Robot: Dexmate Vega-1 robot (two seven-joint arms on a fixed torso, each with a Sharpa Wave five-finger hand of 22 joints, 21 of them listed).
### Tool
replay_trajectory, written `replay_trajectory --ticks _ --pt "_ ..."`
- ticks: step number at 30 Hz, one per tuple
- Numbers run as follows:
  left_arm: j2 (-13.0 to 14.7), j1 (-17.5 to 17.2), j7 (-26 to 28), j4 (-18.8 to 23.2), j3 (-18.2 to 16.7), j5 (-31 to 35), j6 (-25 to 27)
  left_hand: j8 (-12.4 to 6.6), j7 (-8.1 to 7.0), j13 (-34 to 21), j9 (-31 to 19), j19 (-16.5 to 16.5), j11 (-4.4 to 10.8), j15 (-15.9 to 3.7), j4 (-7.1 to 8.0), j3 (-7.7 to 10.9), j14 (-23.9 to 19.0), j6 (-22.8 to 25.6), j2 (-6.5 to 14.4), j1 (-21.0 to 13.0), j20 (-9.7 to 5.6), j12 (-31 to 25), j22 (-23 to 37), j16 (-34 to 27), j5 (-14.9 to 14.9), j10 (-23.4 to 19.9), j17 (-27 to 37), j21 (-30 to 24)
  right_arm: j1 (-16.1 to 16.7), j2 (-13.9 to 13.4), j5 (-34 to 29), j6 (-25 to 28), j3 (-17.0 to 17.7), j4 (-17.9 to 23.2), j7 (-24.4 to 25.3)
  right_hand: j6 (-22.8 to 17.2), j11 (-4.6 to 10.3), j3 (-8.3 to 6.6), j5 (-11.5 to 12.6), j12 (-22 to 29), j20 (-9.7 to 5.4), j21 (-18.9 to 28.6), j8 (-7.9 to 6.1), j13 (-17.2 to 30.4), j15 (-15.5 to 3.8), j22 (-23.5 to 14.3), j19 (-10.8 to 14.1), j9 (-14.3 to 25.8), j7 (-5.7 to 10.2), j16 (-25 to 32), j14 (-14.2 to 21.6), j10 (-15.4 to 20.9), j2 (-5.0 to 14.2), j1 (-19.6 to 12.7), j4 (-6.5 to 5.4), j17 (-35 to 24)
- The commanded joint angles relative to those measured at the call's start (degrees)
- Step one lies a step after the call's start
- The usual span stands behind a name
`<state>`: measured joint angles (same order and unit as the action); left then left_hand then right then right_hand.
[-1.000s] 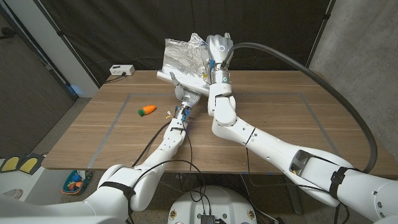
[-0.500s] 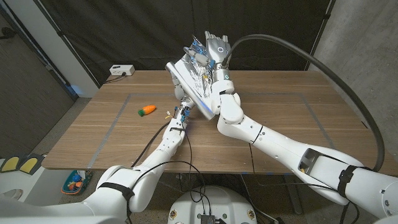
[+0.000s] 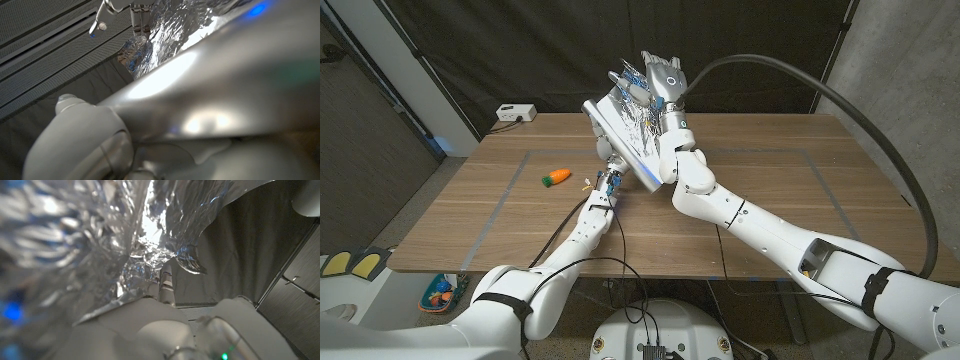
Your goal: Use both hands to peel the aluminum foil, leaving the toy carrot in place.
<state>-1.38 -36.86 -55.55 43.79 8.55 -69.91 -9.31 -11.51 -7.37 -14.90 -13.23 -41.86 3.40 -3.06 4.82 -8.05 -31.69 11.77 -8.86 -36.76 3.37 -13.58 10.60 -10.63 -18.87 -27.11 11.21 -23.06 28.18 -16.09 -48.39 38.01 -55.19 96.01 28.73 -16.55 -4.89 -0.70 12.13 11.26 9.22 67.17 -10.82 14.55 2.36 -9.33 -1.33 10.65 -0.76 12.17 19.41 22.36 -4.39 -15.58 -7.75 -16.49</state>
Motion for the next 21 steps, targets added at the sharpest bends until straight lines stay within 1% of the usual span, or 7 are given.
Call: replay_trajectory --ticks 1,4,7,9,12,16,21 --pt "1.57 -0.33 -0.67 0.03 -1.09 -1.06 2.38 -0.4 -0.26 -0.03 0.01 -0.35 0.24 -4.8 0.1 -0.58 -0.53 0.02 0.42 -0.08 -0.2 -0.25 0.02 -0.25 -0.35 -0.29 0.15 0.27 -1.61 -2.77 2.84 -8.57 2.31 0.51 2.54 -3.46 1.38 0.76 0.45 1.25 1.59 -2.13 -1.3 -1.19 -3.28 -0.12 1.49 0.16 2.68 0.18 1.51 1.74 0.59 1.17 0.0 1.34" --pt "2.04 -0.48 -0.78 0.22 -1.4 -1.32 2.85 -0.38 -0.31 -0.01 0.04 -0.37 0.35 -4.84 0.11 -0.65 -0.53 -0.06 0.46 -0.1 -0.28 -0.29 0.02 -0.25 -0.38 -0.31 0.15 0.3 -1.28 -6.14 7.74 -13.62 5.64 4.56 -1.35 -4.28 1.7 0.75 0.55 1.6 1.87 -2.72 -1.43 -1.56 -4.17 -0.13 2.32 0.17 2.55 0.32 2.25 2.68 0.88 1.11 0.15 1.85" --pt "2.44 -0.29 -1.13 -0.18 -1.6 -1.51 3.47 -0.4 -0.34 0.01 0.06 -0.31 0.33 -4.83 0.11 -0.71 -0.5 -0.03 0.5 -0.11 -0.31 -0.32 0.02 -0.23 -0.41 -0.32 0.15 0.36 -0.54 -8.5 11.18 -14.94 8.32 8.67 -6.2 -4.37 1.89 0.53 0.64 1.54 2.14 -3.01 -1.34 -1.77 -4.07 -0.14 3.11 0.17 2.52 0.04 1.85 2.56 1.25 0.66 0.42 2.21" --pt "2.69 0.31 -1.94 -1.18 -1.73 -1.68 4.06 -0.45 -0.41 0.03 0.08 -0.33 0.38 -4.89 0.12 -0.76 -0.54 0.09 0.52 -0.12 -0.32 -0.35 0.03 -0.24 -0.43 -0.34 0.15 0.38 0.0 -9.57 10.62 -13.77 8.97 11.09 -7.98 -4.21 1.73 0.41 0.67 1.53 2.28 -3.2 -1.22 -1.88 -4.0 -0.15 3.49 0.18 2.49 -0.06 1.76 2.55 1.43 0.37 0.59 2.42" --pt "2.73 0.91 -2.88 -2.17 -2.03 -1.86 4.27 -0.45 -0.41 0.05 0.1 -0.34 0.36 -4.93 0.13 -0.82 -0.55 0.07 0.55 -0.13 -0.35 -0.38 0.03 -0.24 -0.46 -0.38 0.16 0.41 0.49 -10.04 10.94 -14.11 9.95 12.13 -8.77 -4.64 1.79 0.27 0.68 1.66 2.27 -3.47 -1.28 -2.06 -4.26 -0.14 4.37 0.19 2.67 -0.08 2.0 2.9 1.65 0.03 0.81 2.79" --pt "2.98 0.92 -3.25 -2.06 -2.3 -1.82 4.34 -0.48 -0.36 0.07 0.13 -0.32 0.39 -4.94 0.14 -0.9 -0.55 0.13 0.58 -0.14 -0.37 -0.41 0.03 -0.24 -0.49 -0.38 0.16 0.47 0.85 -9.84 8.93 -12.02 10.23 13.04 -9.03 -5.97 1.72 0.46 0.6 2.03 2.4 -4.18 -1.58 -2.35 -4.14 -0.11 5.38 0.21 3.33 0.14 2.9 3.94 1.75 0.38 0.74 3.3" --pt "3.64 0.32 -2.68 -1.54 -2.77 -2.0 4.85 -0.48 -0.32 0.1 0.16 -0.3 0.42 -4.97 0.16 -1.0 -0.54 0.11 0.64 -0.16 -0.41 -0.46 0.03 -0.23 -0.54 -0.39 0.16 0.54 1.93 -8.57 7.39 -10.17 10.18 13.14 -7.9 -7.21 1.79 0.59 0.56 2.47 2.03 -5.1 -1.76 -2.62 -4.28 -0.12 6.02 0.22 3.1 0.47 4.18 5.27 2.14 0.9 0.56 3.76"
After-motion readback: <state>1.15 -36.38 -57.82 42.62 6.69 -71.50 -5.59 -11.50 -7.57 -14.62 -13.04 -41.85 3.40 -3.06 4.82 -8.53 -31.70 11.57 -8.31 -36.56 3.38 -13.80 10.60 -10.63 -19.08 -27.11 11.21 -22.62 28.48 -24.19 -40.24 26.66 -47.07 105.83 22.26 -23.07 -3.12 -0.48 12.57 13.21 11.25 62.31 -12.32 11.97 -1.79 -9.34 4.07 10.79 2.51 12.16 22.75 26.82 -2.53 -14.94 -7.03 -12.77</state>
